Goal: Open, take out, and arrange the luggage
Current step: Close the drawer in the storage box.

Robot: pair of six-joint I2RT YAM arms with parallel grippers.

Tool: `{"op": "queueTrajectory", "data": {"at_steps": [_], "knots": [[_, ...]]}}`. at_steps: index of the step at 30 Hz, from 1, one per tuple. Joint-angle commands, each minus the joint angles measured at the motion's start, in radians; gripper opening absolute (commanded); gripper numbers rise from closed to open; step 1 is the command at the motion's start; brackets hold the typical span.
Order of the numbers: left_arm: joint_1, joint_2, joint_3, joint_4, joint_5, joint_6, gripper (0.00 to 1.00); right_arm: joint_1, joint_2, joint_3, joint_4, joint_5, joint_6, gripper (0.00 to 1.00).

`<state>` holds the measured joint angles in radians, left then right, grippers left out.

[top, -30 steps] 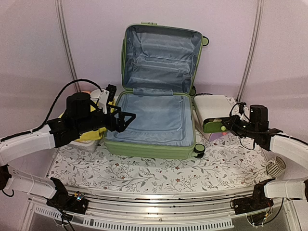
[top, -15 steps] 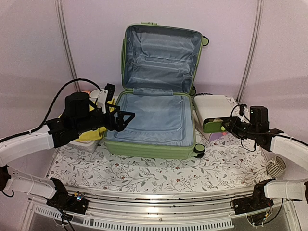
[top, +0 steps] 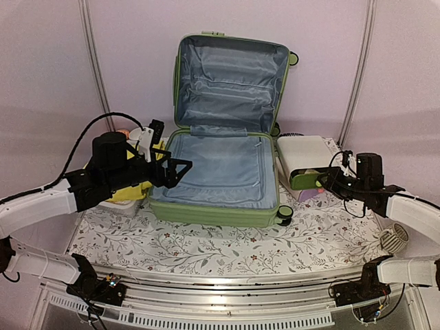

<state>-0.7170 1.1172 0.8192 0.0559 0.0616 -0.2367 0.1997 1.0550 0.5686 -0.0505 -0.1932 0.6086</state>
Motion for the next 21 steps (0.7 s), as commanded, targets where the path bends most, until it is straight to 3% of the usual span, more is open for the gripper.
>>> {"op": "queueTrajectory", "data": {"at_steps": [1,21], "knots": [[0.01,-0.002,-0.005,0.022,-0.002,0.004,0.98,-0.007,-0.012,-0.016,-0.004,0.015,-0.013,0.41],[0.01,0.027,-0.008,0.038,0.003,-0.001,0.98,-0.075,0.002,-0.083,0.071,-0.071,-0.004,0.41]]}}
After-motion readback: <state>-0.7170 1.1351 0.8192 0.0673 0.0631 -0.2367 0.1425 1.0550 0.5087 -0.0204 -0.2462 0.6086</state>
